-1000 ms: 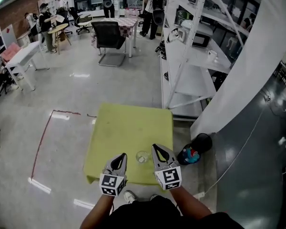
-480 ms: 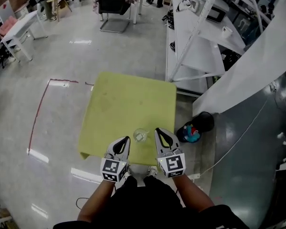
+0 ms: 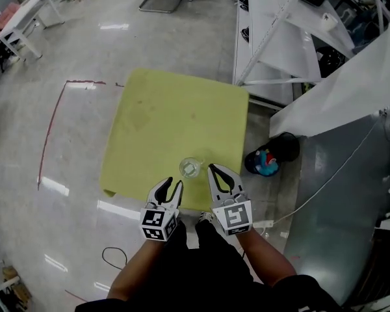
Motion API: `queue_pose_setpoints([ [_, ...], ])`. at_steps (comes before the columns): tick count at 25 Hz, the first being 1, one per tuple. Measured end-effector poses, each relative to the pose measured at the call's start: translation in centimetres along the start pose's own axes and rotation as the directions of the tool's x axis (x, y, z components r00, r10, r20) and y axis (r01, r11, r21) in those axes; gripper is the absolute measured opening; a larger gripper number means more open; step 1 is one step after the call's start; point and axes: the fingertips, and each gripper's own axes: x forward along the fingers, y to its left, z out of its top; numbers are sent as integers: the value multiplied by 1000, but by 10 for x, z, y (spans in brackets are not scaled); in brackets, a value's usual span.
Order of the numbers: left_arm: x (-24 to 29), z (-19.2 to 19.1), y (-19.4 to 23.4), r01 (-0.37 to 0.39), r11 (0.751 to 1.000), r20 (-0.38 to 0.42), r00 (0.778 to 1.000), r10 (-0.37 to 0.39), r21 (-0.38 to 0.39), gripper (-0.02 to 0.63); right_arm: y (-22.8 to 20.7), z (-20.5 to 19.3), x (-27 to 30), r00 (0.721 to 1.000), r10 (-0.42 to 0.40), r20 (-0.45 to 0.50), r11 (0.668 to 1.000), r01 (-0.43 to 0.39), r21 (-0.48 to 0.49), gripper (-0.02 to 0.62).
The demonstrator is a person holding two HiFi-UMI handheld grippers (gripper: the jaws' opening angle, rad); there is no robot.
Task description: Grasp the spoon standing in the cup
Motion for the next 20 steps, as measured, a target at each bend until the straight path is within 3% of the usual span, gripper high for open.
queue_pose_setpoints([
  [5, 19, -33, -4, -6, 995, -74, 997, -1, -100, 130, 16, -31, 1, 998, 50, -46, 999, -50, 8, 8],
  [13, 43, -68, 5, -56, 992, -170, 985, 36, -115, 130, 24, -41, 5, 995, 86, -54, 996, -84, 30, 8],
  [20, 55, -74, 11, -76, 988, -191, 980, 49, -135, 126, 13, -42, 1, 996, 66, -60, 996, -63, 55, 8],
])
